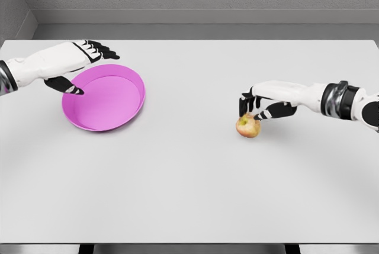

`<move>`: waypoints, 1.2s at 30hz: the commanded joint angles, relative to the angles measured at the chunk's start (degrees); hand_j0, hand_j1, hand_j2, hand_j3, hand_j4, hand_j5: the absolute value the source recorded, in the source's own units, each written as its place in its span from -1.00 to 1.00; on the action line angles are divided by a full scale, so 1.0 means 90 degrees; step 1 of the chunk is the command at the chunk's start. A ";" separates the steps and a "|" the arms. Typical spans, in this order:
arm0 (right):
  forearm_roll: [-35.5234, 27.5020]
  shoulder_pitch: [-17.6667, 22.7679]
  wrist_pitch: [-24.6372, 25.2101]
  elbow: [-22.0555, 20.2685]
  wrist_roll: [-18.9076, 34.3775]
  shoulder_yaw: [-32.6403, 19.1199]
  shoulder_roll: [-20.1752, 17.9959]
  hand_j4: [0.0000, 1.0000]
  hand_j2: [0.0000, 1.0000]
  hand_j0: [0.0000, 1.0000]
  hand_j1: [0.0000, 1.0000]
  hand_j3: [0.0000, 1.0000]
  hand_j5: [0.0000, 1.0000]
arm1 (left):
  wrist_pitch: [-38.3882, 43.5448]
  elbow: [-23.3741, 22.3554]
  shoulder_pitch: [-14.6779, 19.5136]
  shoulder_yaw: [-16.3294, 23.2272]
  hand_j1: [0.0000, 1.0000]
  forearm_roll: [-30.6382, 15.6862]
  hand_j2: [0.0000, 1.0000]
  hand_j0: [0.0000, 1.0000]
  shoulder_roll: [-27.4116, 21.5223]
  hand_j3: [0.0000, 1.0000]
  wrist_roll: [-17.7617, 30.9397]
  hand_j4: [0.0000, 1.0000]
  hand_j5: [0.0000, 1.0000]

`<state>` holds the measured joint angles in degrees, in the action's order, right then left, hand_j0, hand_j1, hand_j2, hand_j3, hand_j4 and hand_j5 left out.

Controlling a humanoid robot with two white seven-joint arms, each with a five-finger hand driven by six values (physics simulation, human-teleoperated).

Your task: Put the apple on the plate with both arms

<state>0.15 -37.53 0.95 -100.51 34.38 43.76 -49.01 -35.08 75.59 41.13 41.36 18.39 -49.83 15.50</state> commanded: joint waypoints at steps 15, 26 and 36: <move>-0.0056 0.1289 -0.0711 0.0142 -0.0022 -0.2489 -0.1010 1.00 1.00 1.00 1.00 1.00 1.00 | 0.0008 0.0068 -0.0019 0.0004 1.00 -0.0051 1.00 1.00 0.0039 1.00 -0.0004 1.00 1.00; -0.0027 0.1602 -0.0740 0.0640 -0.0012 -0.2372 -0.1185 1.00 1.00 1.00 1.00 1.00 1.00 | 0.0008 0.1943 0.0957 0.1097 1.00 0.0867 1.00 1.00 0.1806 1.00 0.0026 1.00 1.00; -0.0017 0.1621 -0.1355 0.0630 -0.0002 -0.2616 -0.0990 1.00 1.00 1.00 1.00 1.00 1.00 | 0.0008 0.0723 0.2051 0.2884 1.00 0.0838 1.00 1.00 0.3554 1.00 0.0787 1.00 1.00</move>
<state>0.18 -23.03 -9.31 -94.75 34.35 20.16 -58.42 -35.08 85.34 59.94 65.19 26.22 -21.09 20.96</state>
